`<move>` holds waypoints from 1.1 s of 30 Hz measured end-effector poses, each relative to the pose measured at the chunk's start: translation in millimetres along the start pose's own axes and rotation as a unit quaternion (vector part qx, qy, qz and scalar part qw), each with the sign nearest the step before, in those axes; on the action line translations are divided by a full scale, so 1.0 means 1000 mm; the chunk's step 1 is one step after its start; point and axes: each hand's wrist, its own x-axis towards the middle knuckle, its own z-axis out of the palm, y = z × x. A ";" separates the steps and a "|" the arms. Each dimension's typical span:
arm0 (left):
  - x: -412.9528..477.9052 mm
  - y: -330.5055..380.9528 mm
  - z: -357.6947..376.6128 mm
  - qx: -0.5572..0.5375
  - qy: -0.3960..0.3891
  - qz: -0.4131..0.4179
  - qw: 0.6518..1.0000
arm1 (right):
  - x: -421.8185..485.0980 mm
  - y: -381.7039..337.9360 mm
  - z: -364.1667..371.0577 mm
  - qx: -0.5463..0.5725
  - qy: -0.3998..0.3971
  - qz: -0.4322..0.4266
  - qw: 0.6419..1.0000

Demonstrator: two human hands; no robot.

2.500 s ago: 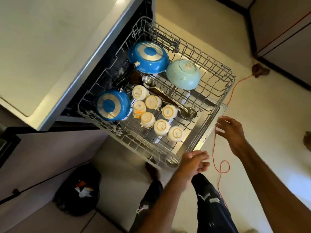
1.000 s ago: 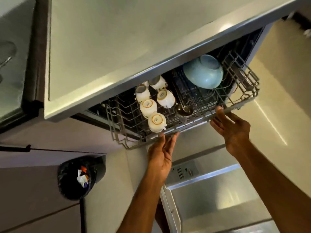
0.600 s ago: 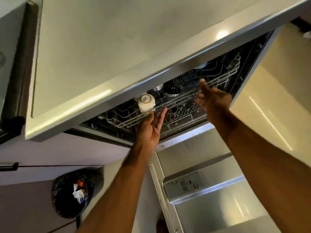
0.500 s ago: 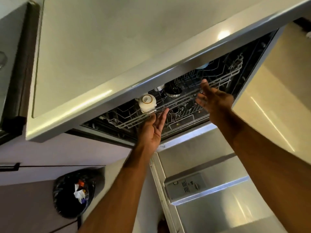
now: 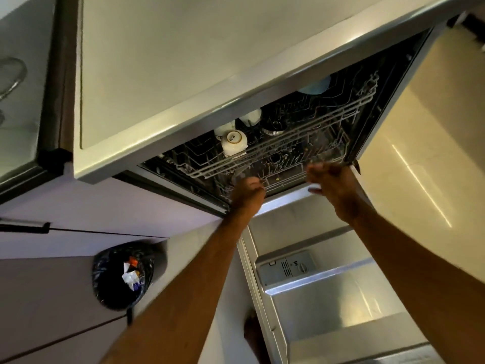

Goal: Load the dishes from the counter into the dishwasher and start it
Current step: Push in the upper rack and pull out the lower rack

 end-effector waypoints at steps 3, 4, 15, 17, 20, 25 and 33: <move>0.001 -0.022 0.013 0.188 0.009 0.036 0.981 | -0.008 0.048 -0.003 -0.341 0.048 0.008 0.939; 0.005 -0.029 0.017 0.212 0.004 0.046 0.976 | -0.006 0.061 0.000 -0.410 0.041 -0.011 0.911; 0.167 -0.098 0.066 0.415 -0.068 0.198 0.886 | 0.152 0.146 0.051 -0.751 -0.080 -0.123 0.644; 0.183 -0.108 0.075 0.356 -0.056 0.230 0.904 | 0.166 0.155 0.054 -0.760 -0.044 -0.178 0.623; 0.187 -0.117 0.083 0.287 -0.002 0.267 0.920 | 0.167 0.153 0.051 -0.747 -0.029 -0.220 0.626; 0.146 -0.113 0.086 0.274 -0.056 0.239 0.930 | 0.133 0.150 0.030 -0.746 -0.075 -0.183 0.635; 0.052 -0.148 0.121 0.358 -0.210 0.175 0.893 | 0.021 0.189 -0.021 -0.725 -0.116 -0.186 0.653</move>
